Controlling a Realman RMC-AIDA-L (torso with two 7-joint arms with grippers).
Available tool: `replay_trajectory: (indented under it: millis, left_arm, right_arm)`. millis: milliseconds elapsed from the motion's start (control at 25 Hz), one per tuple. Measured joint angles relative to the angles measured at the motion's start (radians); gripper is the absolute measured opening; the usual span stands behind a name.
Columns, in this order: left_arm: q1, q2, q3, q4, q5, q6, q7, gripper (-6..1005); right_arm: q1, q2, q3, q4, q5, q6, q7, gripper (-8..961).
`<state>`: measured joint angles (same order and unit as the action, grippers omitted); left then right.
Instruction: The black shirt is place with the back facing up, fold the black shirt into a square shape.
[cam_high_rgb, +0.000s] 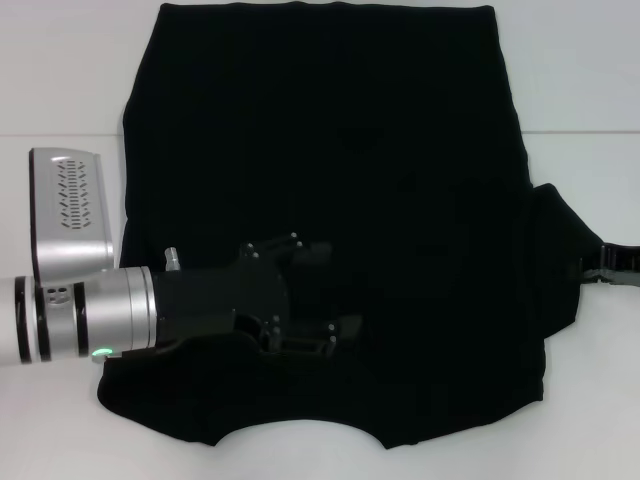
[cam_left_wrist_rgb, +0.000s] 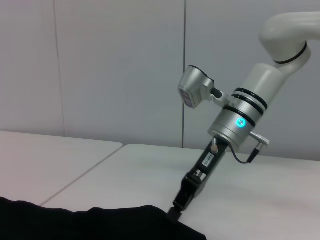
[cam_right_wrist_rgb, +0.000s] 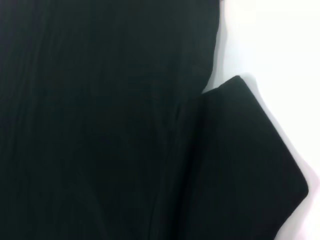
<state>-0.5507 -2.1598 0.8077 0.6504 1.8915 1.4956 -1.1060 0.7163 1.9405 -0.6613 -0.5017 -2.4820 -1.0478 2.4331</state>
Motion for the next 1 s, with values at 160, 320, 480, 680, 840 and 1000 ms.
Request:
replay_trajectory:
  millis: [160, 320, 480, 680, 840, 1000]
  left_arm:
    - [0.000, 0.000, -0.009, -0.001, 0.000, 0.000, 0.000, 949]
    - [0.000, 0.000, -0.011, -0.001, 0.000, 0.000, -0.001, 949]
    - [0.000, 0.000, -0.019, 0.000, -0.001, 0.000, -0.002, 949]
    - [0.004, 0.000, -0.020, 0.000, -0.010, 0.002, -0.002, 950]
    - [0.008, 0.000, -0.037, 0.001, -0.014, 0.009, -0.002, 950]
    - [0.010, 0.000, -0.043, 0.001, -0.018, 0.010, -0.002, 950]
  right_arm:
    - [0.001, 0.000, -0.036, 0.000, 0.000, -0.002, 0.004, 192]
    - [0.002, 0.000, -0.043, -0.001, 0.000, -0.001, 0.005, 49]
    - [0.001, 0.001, -0.043, -0.009, 0.000, -0.002, 0.006, 10]
    - [-0.009, -0.011, -0.036, -0.015, 0.000, -0.002, 0.001, 0]
    - [-0.018, -0.023, -0.035, -0.028, 0.002, 0.000, -0.002, 0]
    - [-0.026, -0.029, -0.035, -0.044, 0.002, 0.000, -0.003, 0]
